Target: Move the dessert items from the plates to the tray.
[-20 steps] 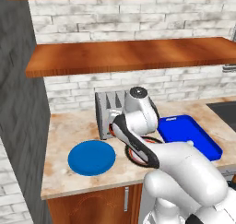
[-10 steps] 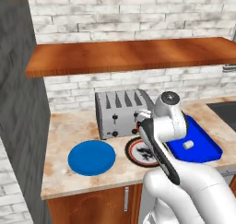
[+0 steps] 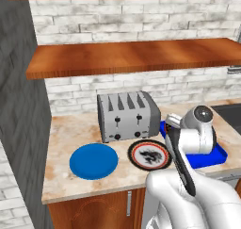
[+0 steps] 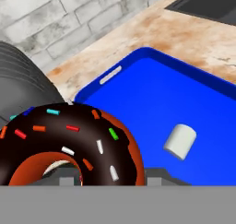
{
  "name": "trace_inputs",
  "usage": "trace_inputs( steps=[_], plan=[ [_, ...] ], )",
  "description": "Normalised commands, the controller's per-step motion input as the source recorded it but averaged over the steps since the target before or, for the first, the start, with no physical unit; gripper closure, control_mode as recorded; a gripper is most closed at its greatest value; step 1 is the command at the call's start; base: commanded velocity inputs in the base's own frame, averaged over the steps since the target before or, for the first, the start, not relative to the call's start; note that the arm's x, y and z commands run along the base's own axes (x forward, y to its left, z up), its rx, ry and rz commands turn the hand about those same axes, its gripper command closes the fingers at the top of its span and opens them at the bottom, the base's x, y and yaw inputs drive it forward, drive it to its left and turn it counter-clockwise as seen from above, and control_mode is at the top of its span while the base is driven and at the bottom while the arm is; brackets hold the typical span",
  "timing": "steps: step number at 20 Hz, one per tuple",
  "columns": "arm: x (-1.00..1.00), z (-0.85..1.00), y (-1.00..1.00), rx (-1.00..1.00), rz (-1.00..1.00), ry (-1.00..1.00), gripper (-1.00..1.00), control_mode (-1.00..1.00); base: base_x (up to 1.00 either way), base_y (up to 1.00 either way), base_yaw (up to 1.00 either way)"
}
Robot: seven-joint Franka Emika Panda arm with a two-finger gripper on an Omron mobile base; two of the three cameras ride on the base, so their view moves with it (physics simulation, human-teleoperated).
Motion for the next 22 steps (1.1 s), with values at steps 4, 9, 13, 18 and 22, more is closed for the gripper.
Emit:
trace_inputs(
  steps=[4,9,13,18,22],
  plan=[
    [0.52,-0.08,-1.0,0.11,0.06,-0.1,1.0,-1.0,0.0,0.0,0.0],
    [0.78,-0.03,-0.57,0.07,0.22,-0.04,1.0,-1.0,0.0,0.0,0.0],
    [0.81,-0.12,-0.26,0.0,0.2,0.04,1.0,-1.0,0.0,0.0,0.0],
    [0.59,-0.09,-0.05,0.0,0.1,0.14,-1.0,-1.0,0.0,0.0,0.0],
    [0.02,0.45,-0.55,0.0,0.0,0.25,-1.0,-1.0,0.0,0.0,0.0]
  ],
)
